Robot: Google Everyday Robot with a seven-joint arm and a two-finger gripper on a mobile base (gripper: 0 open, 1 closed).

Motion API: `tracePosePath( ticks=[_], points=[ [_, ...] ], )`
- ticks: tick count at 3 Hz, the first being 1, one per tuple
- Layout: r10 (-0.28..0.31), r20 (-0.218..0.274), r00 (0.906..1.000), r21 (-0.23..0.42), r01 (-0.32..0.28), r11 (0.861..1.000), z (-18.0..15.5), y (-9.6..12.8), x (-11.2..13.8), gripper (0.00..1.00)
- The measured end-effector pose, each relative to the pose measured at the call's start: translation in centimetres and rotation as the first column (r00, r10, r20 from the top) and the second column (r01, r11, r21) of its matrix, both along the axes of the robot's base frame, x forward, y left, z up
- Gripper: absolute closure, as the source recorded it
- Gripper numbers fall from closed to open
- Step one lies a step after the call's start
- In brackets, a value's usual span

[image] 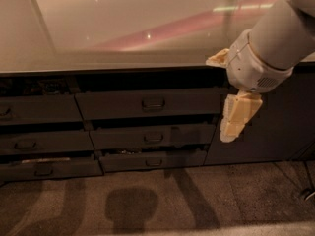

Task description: Open top drawer

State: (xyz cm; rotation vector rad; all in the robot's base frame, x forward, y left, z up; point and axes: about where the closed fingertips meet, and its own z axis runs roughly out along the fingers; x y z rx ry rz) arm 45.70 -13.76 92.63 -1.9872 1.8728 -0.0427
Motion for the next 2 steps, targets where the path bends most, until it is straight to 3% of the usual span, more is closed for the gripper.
tracePosePath(
  ticks=[1, 2],
  points=[
    [0.0, 0.0, 1.0, 0.0, 0.0, 1.0, 0.0, 0.0, 0.0, 0.0],
    [-0.015, -0.03, 0.9994, 0.01, 0.015, 1.0, -1.1, -0.6, 0.7, 0.0]
  ],
)
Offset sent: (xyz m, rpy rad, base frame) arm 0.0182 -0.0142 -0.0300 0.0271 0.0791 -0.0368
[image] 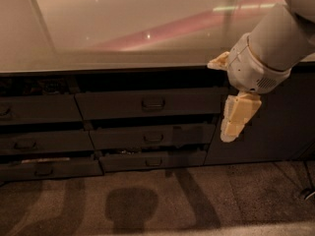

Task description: Open top drawer

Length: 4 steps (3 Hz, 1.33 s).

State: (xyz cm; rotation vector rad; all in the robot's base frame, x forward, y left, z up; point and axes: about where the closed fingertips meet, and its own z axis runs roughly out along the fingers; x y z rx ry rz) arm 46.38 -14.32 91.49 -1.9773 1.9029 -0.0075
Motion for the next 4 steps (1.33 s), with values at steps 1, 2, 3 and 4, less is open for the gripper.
tracePosePath(
  ticks=[1, 2, 3, 4],
  points=[
    [-0.049, -0.111, 0.9926, 0.054, 0.055, 0.997, -6.4, -2.9, 1.3, 0.0],
    [-0.056, -0.227, 0.9724, 0.118, 0.084, 0.989, -12.4, -4.8, 2.6, 0.0],
    [-0.055, -0.307, 0.9501, 0.166, 0.11, 0.98, -16.0, -5.9, 3.4, 0.0],
    [-0.053, -0.317, 0.9468, 0.169, 0.112, 0.979, -16.7, -5.8, 3.5, 0.0]
  ],
)
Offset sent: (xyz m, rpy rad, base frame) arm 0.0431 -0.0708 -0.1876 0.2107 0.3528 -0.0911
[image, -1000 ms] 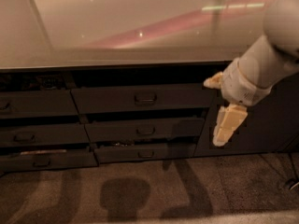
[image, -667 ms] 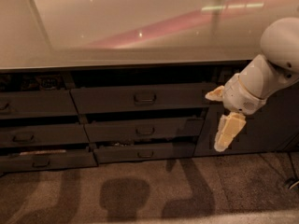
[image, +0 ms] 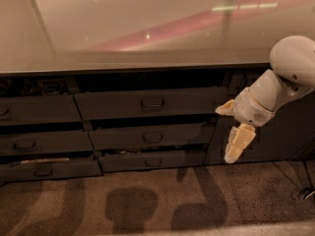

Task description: Open top drawer

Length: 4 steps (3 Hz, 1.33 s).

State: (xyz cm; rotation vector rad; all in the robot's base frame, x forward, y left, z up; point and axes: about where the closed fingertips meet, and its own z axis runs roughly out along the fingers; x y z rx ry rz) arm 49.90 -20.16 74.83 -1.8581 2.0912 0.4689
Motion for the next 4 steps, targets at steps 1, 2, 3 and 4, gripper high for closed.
tracePosePath(
  ticks=[1, 2, 3, 4],
  points=[
    [0.017, 0.061, 0.998, -0.015, -0.016, 1.0, 0.2, 0.2, -0.2, 0.0],
    [0.094, 0.21, 0.9731, -0.092, -0.076, 0.993, 1.1, 0.2, -2.2, 0.0],
    [0.11, 0.238, 0.965, -0.105, -0.087, 0.991, -0.3, 0.9, -3.0, 0.0],
    [0.108, 0.236, 0.9658, -0.105, -0.085, 0.991, -0.4, 0.9, -3.0, 0.0]
  ],
)
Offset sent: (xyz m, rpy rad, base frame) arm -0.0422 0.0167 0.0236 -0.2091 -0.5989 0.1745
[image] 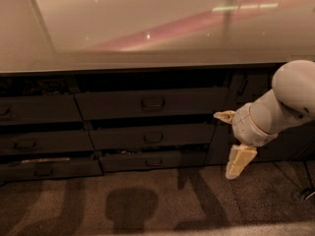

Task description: Open top drawer

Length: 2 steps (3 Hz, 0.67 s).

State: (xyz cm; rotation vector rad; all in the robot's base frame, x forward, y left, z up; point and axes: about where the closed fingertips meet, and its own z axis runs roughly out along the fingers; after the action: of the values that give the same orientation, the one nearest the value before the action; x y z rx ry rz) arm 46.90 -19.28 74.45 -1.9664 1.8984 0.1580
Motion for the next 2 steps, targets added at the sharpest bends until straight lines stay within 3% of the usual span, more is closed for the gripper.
tracePosePath(
  ticks=[1, 2],
  points=[
    [-0.036, -0.012, 0.9993, -0.036, 0.035, 0.999, -0.1, 0.2, 0.4, 0.0],
    [-0.034, 0.05, 0.9982, -0.16, 0.041, 0.986, 0.3, 3.2, 1.2, 0.0]
  ],
)
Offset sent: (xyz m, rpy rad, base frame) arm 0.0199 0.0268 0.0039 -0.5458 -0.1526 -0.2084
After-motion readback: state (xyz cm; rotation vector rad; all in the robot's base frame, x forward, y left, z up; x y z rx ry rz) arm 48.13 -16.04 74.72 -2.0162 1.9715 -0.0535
